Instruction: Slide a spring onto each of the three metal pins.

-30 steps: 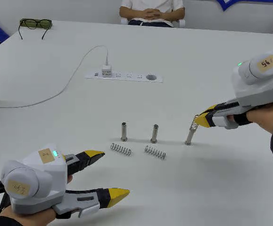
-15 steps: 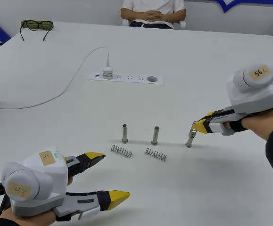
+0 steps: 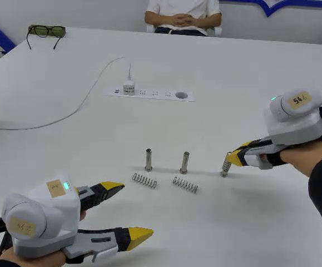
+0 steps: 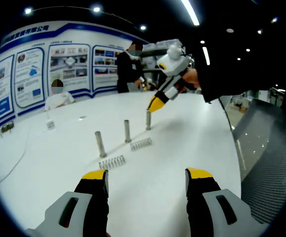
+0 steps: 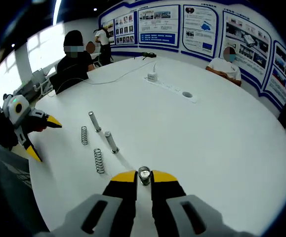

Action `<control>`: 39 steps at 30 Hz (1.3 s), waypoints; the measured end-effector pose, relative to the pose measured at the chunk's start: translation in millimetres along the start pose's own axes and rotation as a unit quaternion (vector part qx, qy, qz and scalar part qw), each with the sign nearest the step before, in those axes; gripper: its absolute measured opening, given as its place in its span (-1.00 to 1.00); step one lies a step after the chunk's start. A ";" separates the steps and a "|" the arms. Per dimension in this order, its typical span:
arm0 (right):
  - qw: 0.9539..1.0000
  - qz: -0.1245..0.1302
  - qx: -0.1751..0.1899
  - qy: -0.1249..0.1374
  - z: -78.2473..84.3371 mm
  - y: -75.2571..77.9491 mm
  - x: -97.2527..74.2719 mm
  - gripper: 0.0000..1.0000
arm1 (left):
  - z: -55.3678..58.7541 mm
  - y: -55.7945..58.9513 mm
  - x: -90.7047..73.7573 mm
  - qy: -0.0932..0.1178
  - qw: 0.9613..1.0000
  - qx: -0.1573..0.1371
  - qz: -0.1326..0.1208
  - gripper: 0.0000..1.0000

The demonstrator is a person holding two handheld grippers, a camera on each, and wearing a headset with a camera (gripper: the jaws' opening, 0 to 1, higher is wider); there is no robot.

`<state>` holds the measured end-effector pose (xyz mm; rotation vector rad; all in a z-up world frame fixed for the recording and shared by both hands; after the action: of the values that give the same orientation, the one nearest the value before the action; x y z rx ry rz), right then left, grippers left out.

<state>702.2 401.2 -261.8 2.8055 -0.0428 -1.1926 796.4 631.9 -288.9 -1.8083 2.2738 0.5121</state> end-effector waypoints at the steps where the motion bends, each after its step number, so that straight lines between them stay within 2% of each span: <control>1: 1.000 0.000 0.000 -0.001 0.7 -0.1 0.5 -0.77 | 0.2 0.0 0.0 0.000 1.000 0.000 0.000 0.28; 16: 1.000 0.007 0.005 -0.004 7.6 0.6 8.5 -0.76 | 2.1 -0.5 0.0 0.000 1.000 -0.003 -0.001 0.28; 24: 1.000 0.013 -0.009 -0.002 7.7 1.7 8.2 -0.76 | 3.0 -1.0 0.1 0.001 1.000 -0.004 -0.002 0.28; 34: 1.000 0.016 -0.022 0.015 0.1 -1.0 3.6 -0.57 | 2.7 0.5 1.4 0.001 1.000 -0.003 0.000 0.28; 39: 0.999 0.013 -0.032 0.033 -8.9 -6.0 -0.6 -0.53 | 2.3 0.0 1.3 0.002 1.000 -0.003 0.000 0.28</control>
<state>708.2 408.0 -255.9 2.7775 -0.0360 -1.0755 795.9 631.6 -291.5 -1.8133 2.2763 0.5169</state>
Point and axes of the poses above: the centre of the closed fingertips' face, and the gripper's own axes: x roughly forward along the fingers, y roughly to its right, z roughly out of its underside, the point moved 4 cm from there along -x, roughly backward along the fingers, and after that the axes turned 8 degrees about -x, right-handed, at the moved point
